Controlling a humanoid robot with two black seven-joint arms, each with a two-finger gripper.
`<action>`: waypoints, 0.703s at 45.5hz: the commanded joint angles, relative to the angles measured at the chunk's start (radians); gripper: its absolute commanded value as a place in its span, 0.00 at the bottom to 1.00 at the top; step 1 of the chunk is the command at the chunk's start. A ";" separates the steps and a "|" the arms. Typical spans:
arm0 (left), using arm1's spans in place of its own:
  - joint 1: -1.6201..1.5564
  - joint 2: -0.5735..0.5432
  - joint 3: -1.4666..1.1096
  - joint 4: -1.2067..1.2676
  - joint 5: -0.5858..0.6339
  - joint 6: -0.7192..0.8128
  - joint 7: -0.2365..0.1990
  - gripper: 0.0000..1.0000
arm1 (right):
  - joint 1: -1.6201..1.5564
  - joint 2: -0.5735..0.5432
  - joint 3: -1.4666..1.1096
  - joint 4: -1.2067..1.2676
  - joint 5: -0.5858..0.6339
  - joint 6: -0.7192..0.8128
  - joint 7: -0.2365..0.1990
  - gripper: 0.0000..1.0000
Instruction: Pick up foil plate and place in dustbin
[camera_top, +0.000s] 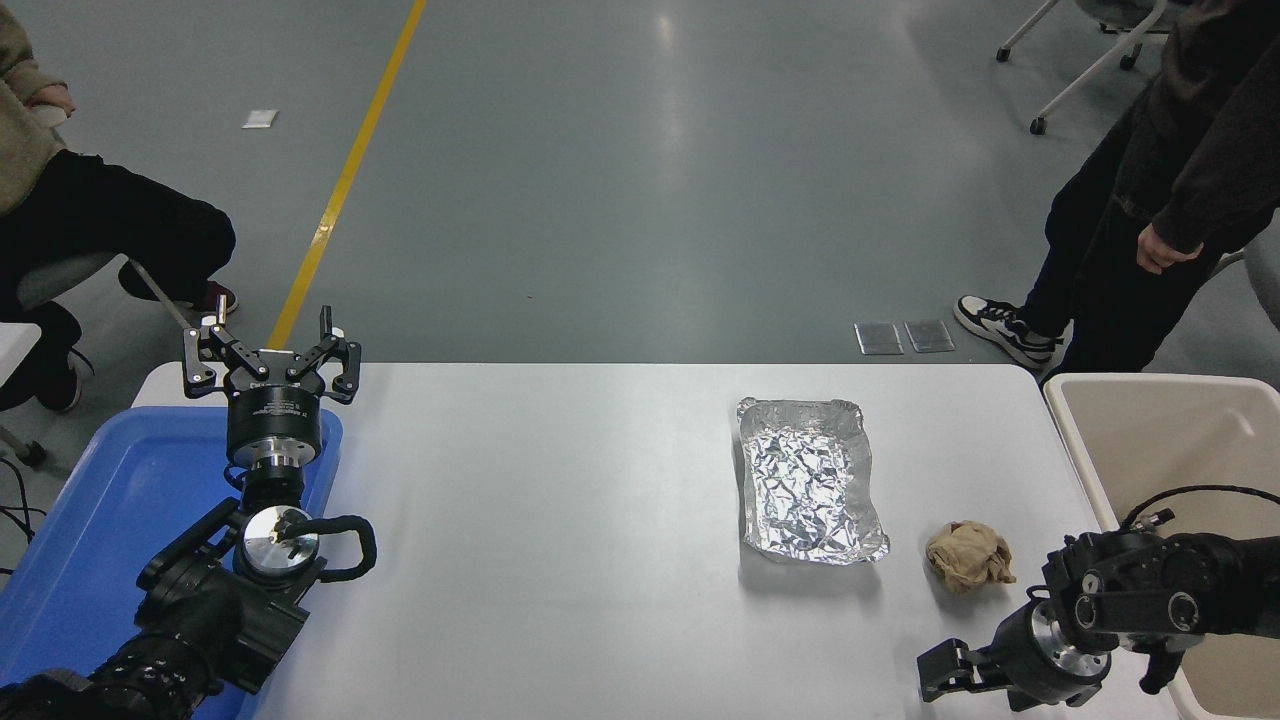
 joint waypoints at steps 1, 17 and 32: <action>0.001 -0.002 0.000 0.000 0.005 0.000 -0.005 0.99 | -0.002 0.001 0.007 0.002 0.001 0.000 0.000 1.00; 0.001 -0.002 0.000 0.000 0.003 -0.002 0.000 0.99 | 0.003 0.003 0.021 0.010 0.002 0.001 0.000 1.00; 0.000 -0.002 0.000 0.000 0.003 0.000 0.000 0.99 | 0.130 -0.107 -0.001 0.106 0.008 0.016 -0.006 1.00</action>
